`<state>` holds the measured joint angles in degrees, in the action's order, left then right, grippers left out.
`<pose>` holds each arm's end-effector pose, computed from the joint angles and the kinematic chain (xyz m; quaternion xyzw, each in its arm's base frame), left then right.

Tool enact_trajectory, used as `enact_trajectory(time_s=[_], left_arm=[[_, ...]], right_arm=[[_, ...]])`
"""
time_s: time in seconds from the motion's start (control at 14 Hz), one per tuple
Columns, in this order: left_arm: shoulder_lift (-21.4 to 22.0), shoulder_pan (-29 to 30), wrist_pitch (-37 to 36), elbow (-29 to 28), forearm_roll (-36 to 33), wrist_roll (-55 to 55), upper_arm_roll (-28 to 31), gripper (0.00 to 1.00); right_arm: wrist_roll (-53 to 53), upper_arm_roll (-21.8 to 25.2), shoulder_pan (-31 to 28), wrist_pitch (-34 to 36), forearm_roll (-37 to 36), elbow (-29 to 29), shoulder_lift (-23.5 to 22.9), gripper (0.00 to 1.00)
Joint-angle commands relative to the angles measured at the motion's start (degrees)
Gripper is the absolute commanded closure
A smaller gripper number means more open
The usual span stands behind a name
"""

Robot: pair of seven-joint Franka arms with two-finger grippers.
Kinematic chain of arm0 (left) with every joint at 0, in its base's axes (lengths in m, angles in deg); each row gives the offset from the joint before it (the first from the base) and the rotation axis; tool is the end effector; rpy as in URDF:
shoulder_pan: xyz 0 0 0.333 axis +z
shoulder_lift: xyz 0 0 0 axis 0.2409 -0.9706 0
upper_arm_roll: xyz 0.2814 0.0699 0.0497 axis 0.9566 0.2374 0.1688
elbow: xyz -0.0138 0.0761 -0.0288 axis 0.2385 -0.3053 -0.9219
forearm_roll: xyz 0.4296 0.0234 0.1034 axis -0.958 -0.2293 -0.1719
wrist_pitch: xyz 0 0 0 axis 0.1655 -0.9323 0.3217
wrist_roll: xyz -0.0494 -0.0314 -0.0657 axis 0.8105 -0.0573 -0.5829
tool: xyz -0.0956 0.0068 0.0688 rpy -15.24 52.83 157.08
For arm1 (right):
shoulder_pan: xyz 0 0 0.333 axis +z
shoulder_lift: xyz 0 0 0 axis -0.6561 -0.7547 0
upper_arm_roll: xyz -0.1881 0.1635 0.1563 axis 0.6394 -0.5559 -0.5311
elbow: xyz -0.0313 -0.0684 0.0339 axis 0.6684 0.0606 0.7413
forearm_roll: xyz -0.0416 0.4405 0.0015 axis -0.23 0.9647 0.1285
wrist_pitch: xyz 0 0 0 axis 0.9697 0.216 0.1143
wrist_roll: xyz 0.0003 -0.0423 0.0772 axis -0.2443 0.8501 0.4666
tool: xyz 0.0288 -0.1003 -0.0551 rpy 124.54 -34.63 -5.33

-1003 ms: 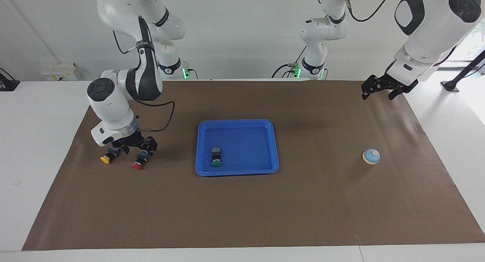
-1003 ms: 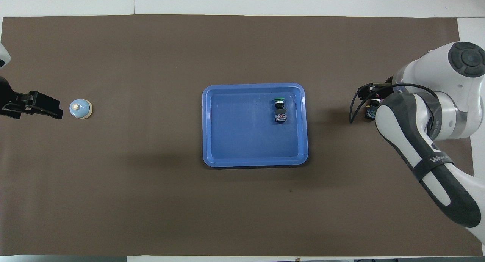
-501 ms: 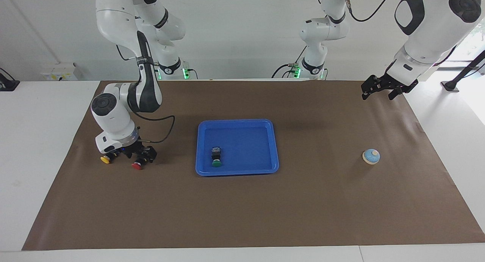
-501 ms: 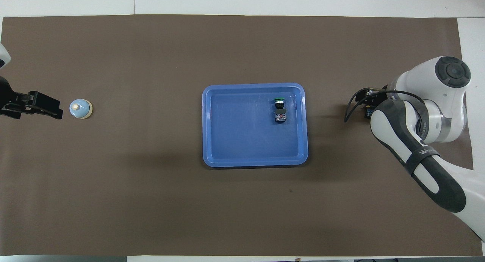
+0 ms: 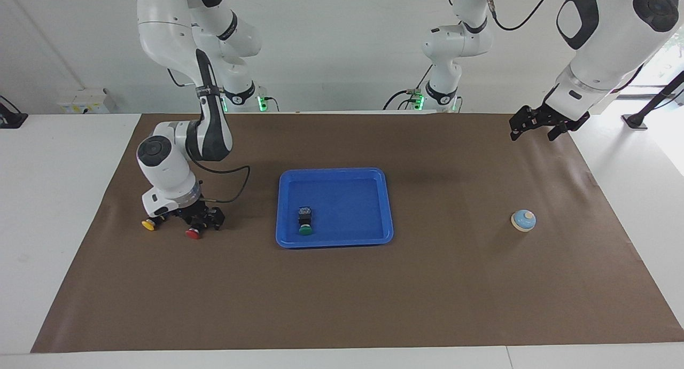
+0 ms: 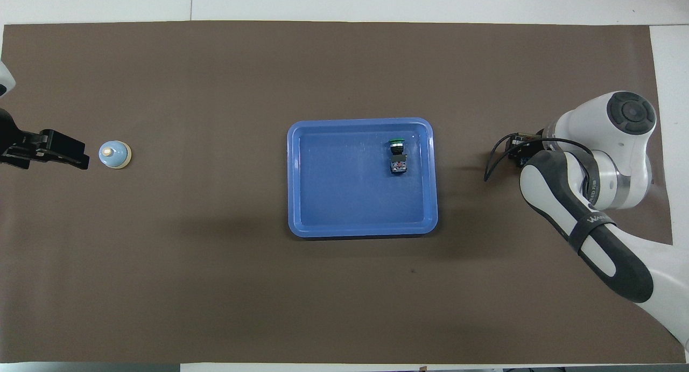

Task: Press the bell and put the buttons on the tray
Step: 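Move the right gripper to the red-capped button and grasp it, then carry the red button into the tray beside the green one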

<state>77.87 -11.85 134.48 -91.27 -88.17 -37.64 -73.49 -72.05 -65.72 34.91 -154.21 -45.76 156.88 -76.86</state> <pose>0.6056 -0.0221 0.5539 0.9970 -0.0450 -0.0623 0.0042 0.6273 -0.0169 0.2196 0.9930 -0.1173 -0.0058 0.0127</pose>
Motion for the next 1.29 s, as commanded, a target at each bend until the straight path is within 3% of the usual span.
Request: enact_trajectory(time_s=[0.0, 0.29, 0.5, 0.86, 1.22], left_arm=[[0.74, 0.29, -0.16, -0.55, -0.25, 0.06, -0.01, 0.00], [0.74, 0.29, -0.16, -0.47, -0.25, 0.06, -0.01, 0.00], [0.74, 0.29, -0.16, -0.55, -0.25, 0.06, -0.01, 0.00], [0.74, 0.29, -0.16, -0.47, -0.25, 0.06, -0.01, 0.00], [0.74, 0.29, -0.16, -0.55, -0.25, 0.06, -0.01, 0.00]], right_arm=[[-0.96, -0.59, -0.50, 4.94, -1.09, -1.78, 1.10, 1.00], [-0.17, -1.11, 0.55, 16.80, -2.33, -12.04, 1.37, 1.00], [-0.43, -1.38, 7.56, 21.66, -1.36, -18.30, 1.28, 1.00], [-10.60, -1.38, 20.40, 20.61, -0.57, -19.63, 0.93, 1.00], [-20.80, -1.29, 29.80, 13.33, 1.02, -19.10, -2.75, 1.00]])
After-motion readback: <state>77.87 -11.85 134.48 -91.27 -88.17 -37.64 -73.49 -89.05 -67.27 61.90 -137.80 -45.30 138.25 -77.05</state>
